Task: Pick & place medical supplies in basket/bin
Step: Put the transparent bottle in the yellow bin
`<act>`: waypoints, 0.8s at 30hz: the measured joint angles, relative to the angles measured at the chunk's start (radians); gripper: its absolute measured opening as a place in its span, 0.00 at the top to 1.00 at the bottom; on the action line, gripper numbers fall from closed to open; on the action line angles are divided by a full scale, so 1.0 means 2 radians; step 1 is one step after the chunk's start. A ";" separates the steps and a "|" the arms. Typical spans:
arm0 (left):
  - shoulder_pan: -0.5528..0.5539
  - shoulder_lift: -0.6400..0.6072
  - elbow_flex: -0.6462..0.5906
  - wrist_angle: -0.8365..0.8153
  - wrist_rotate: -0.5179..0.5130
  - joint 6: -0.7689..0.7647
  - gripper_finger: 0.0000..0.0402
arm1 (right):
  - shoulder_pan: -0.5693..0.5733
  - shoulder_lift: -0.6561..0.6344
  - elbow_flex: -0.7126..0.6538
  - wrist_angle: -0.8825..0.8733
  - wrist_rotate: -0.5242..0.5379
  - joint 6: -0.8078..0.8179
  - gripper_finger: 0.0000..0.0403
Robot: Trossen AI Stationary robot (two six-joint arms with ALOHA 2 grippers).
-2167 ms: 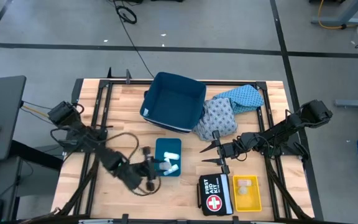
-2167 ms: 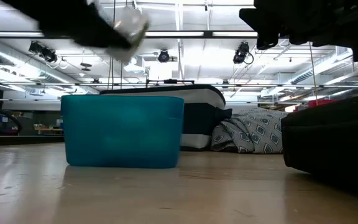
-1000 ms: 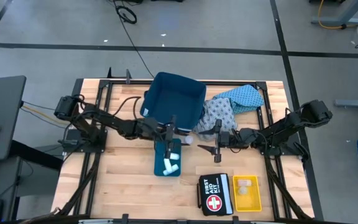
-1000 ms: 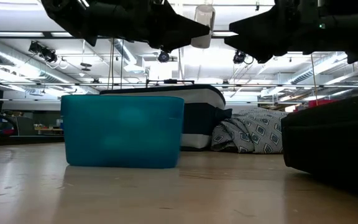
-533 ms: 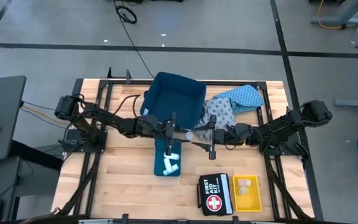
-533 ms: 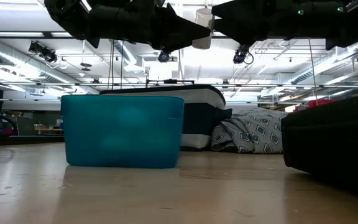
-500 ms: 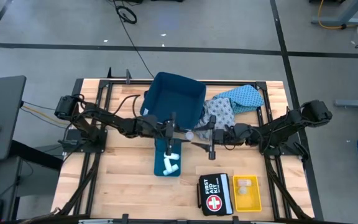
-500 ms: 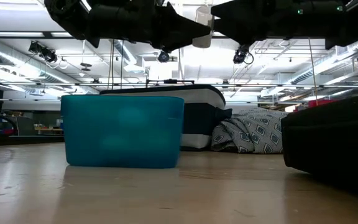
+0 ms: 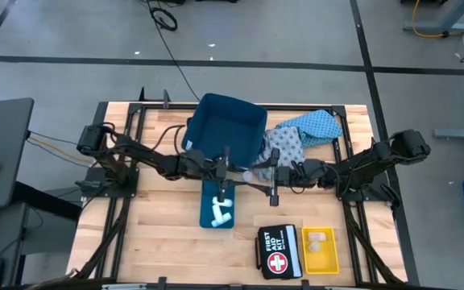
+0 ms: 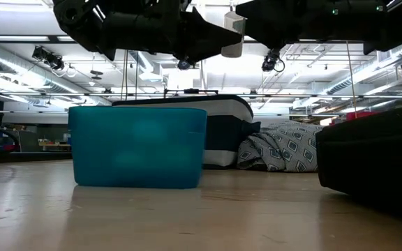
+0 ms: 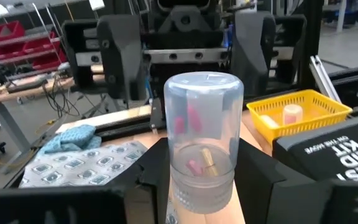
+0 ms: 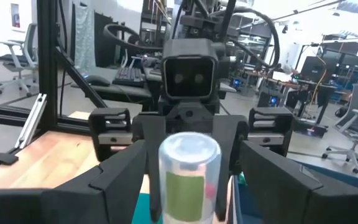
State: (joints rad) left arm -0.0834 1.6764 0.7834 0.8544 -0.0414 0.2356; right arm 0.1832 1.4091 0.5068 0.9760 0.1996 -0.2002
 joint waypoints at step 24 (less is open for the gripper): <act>0.000 0.016 0.000 0.042 0.000 -0.005 0.68 | -0.007 0.042 0.000 0.044 -0.003 -0.004 0.47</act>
State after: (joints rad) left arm -0.0834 1.7088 0.7837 0.9380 -0.0410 0.2256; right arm 0.1699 1.4937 0.5076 1.0642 0.1944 -0.2073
